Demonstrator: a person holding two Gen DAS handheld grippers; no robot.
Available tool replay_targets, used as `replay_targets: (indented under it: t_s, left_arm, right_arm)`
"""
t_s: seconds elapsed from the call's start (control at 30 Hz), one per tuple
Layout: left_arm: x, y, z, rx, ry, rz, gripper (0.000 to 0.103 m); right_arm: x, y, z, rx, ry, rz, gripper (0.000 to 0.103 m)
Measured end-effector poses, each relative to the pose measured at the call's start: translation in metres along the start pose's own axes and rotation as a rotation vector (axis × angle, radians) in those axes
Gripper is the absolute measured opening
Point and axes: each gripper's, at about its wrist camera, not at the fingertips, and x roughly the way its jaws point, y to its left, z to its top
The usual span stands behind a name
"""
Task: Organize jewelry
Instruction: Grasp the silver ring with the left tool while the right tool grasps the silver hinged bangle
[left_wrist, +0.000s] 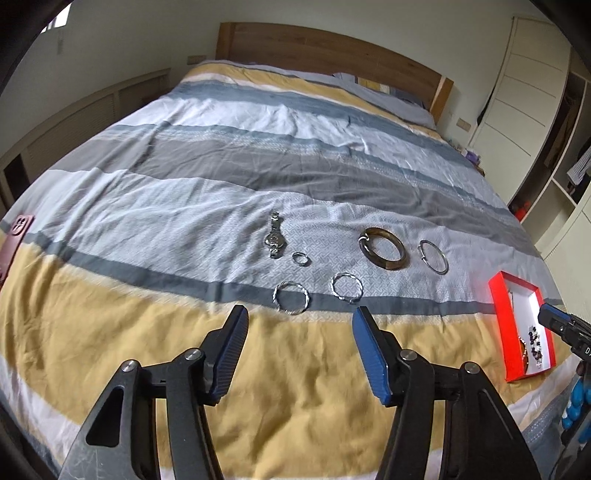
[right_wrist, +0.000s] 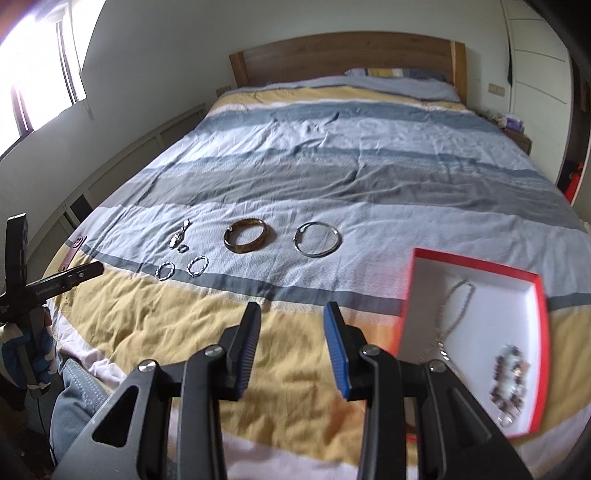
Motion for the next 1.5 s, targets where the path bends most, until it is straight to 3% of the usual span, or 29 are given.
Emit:
replay_targets:
  t_s: [0.4,0.63,1.2,1.4,1.5]
  left_arm:
    - [0.099,-0.004,0.035,0.014,0.093,-0.036,0.053]
    - [0.139,-0.001,0.040,0.002,0.133,-0.032,0.050]
    - [0.169,-0.002,0.043,0.041,0.156,0.007,0.032]
    - [0.172,0.000,0.044,0.040,0.153,-0.005,0.020]
    - [0.172,0.001,0.044,0.039,0.150,-0.016,0.020]
  right_arm:
    - [0.097,0.001,0.030,-0.022,0.079,0.052,0.034]
    - [0.130,-0.003,0.038,-0.013,0.099,0.080,0.034]
    - [0.177,-0.003,0.057,-0.045,0.122,0.065,0.034]
    - [0.203,0.000,0.064,-0.056,0.158,0.036,0.033]
    - [0.212,-0.004,0.066,-0.028,0.161,0.037,0.033]
